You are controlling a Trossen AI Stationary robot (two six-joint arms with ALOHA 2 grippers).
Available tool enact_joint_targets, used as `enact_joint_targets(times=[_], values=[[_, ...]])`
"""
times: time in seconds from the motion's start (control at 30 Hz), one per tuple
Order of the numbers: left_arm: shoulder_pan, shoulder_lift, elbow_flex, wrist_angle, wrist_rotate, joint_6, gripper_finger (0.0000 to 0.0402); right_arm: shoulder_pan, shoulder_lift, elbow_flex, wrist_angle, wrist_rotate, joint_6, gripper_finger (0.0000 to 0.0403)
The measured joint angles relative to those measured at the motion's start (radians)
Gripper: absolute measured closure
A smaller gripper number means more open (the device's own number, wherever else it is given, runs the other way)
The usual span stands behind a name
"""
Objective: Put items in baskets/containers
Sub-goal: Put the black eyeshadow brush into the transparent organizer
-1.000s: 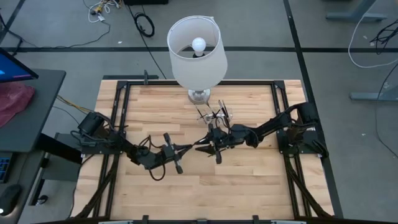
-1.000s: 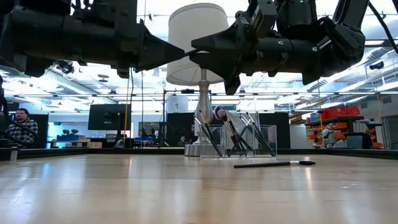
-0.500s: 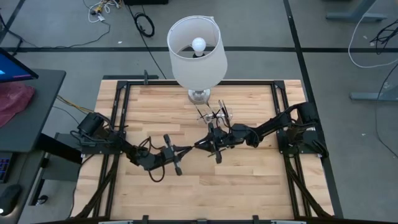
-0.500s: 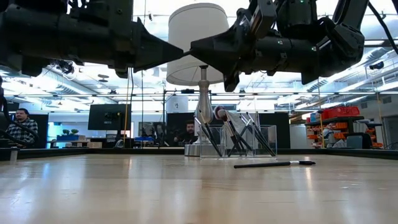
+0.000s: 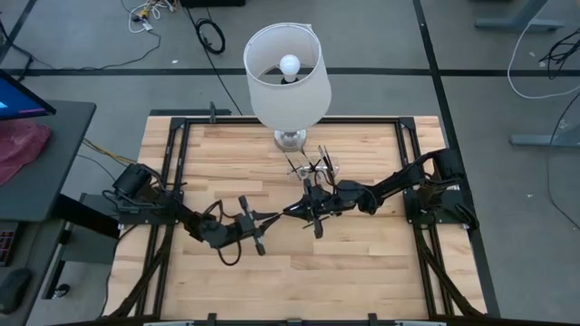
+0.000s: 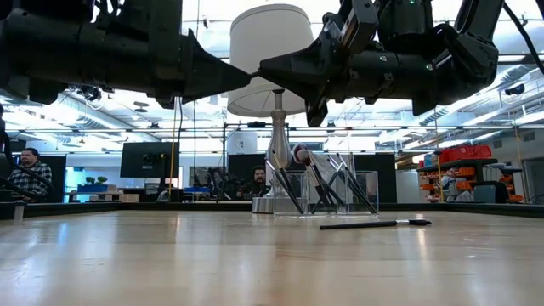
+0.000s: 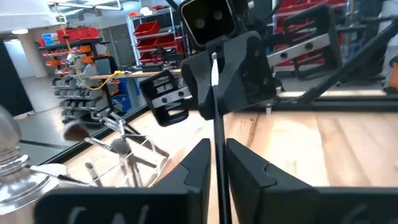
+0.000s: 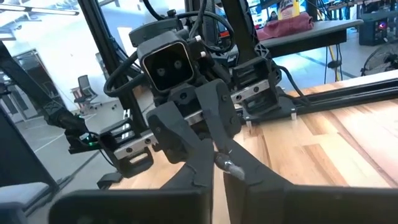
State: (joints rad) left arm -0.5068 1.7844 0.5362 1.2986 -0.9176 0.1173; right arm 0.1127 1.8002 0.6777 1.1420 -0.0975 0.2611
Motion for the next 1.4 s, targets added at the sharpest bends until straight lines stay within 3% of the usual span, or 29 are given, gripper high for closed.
enact_joint_targets(times=[0.2,0.4,0.63,0.77,0.93,1.23,1.4], values=[[0.000,0.000,0.000,-0.044,-0.104,0.012,0.0297,-0.001,-0.002,0.000,-0.062,0.059,0.000,0.0393],[-0.005,0.000,0.000,-0.039,-0.232,0.094,0.0241,-0.035,-0.093,0.000,-0.265,0.181,-0.015,0.0393],[0.006,0.000,0.000,-0.050,-0.452,0.165,0.0199,-0.085,-0.291,0.078,-0.705,0.455,-0.094,0.0393],[0.034,0.000,0.000,-0.059,-0.479,0.166,0.0193,-0.123,-0.317,0.219,-1.032,0.521,-0.088,0.0393],[0.063,0.000,0.000,-0.069,-0.459,0.156,0.0193,-0.180,-0.286,0.326,-1.256,0.528,-0.050,0.0393],[0.079,0.000,0.000,-0.072,-0.431,0.155,0.0193,-0.246,-0.172,0.331,-1.260,0.420,-0.037,0.0391],[0.079,0.000,0.000,-0.071,-0.427,0.155,0.0193,-0.250,-0.135,0.330,-1.254,0.419,-0.077,0.0342]])
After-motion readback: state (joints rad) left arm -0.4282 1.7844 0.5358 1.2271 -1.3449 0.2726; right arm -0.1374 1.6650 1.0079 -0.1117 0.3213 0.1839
